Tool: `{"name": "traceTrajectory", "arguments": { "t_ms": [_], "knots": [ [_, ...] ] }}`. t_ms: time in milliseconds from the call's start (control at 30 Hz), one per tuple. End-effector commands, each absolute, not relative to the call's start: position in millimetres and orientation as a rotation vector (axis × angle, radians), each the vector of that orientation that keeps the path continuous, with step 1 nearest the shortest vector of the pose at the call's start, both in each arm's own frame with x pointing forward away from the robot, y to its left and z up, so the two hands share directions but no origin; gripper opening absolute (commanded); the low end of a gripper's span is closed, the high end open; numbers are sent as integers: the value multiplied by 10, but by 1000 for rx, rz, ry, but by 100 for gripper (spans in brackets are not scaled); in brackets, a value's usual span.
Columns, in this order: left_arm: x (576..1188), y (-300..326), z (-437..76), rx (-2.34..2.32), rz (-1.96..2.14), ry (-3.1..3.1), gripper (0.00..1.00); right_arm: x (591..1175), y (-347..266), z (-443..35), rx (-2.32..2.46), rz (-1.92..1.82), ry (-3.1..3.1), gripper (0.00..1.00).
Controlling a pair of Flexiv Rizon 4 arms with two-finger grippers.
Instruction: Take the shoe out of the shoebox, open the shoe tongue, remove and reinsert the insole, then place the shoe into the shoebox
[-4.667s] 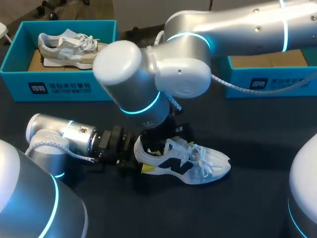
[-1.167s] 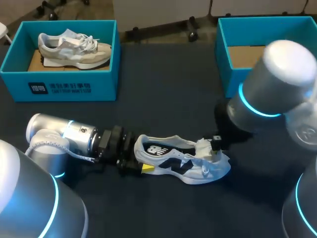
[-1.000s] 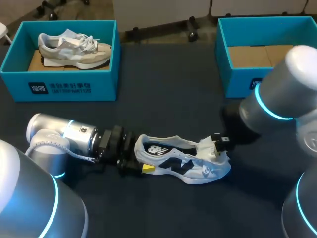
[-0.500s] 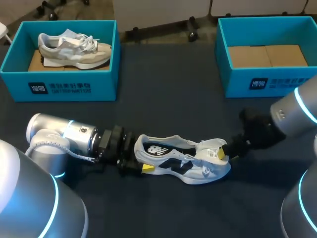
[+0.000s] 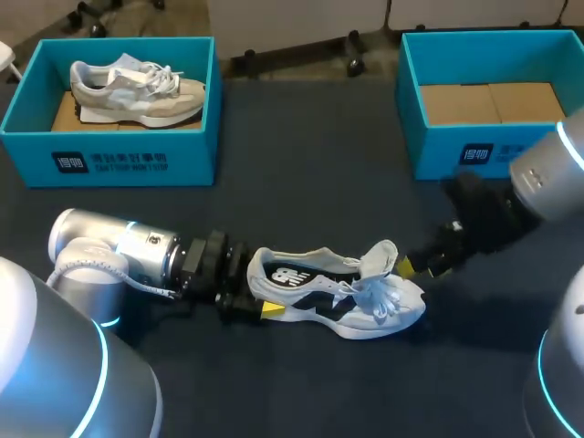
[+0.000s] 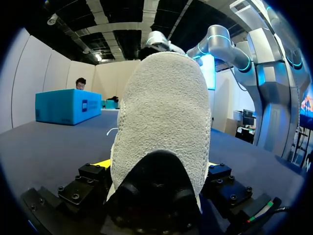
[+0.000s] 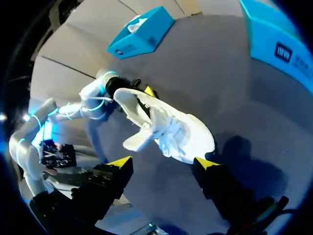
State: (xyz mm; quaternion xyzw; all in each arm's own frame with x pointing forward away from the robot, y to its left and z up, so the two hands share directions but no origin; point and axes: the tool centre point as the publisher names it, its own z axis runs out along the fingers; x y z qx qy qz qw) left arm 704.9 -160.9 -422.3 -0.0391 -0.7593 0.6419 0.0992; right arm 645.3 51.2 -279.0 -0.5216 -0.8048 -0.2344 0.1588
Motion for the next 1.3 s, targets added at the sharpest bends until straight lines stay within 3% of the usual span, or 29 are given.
{"name": "traceTrajectory", "arguments": {
  "t_ms": [33, 100, 167, 200, 267, 333, 367, 600, 1033, 1300],
  "knots": [
    [7052, -1621, -4248, -116, 1900, -2244, 0, 6421, 585, -2451, -1578, -310, -2806, 84],
    [7052, -1621, -4248, -116, 1900, -2244, 0, 6402, 634, -2385, -1518, -282, -2912, 83],
    [7052, -1621, -4248, -116, 1900, -2244, 0, 6395, 690, -2345, -1453, -254, -2982, 74],
    [7052, -1621, -4248, -116, 1900, -2244, 0, 6400, 735, -2320, -1410, -218, -3031, 49],
    [7052, -1621, -4248, -116, 1900, -2244, 0, 6415, 796, -2292, -1333, -172, -3087, 37],
    [7052, -1621, -4248, -116, 1900, -2244, 0, 6429, 846, -2273, -1234, -152, -3138, 5],
    [7052, -1621, -4248, -116, 1900, -2244, 0, 6436, 863, -2267, -1188, -143, -3157, 0],
    [7052, -1621, -4248, -116, 1900, -2244, 0, 6541, 1095, -2270, -711, 2, -3241, 0],
    [7052, -1621, -4248, -116, 1900, -2244, 0, 6541, 1095, -2270, -711, 2, -3241, 0],
    [7052, -1621, -4248, -116, 1900, -2244, 0, 6604, 1475, -2368, -554, -71, -3306, 0]
  ]
}}
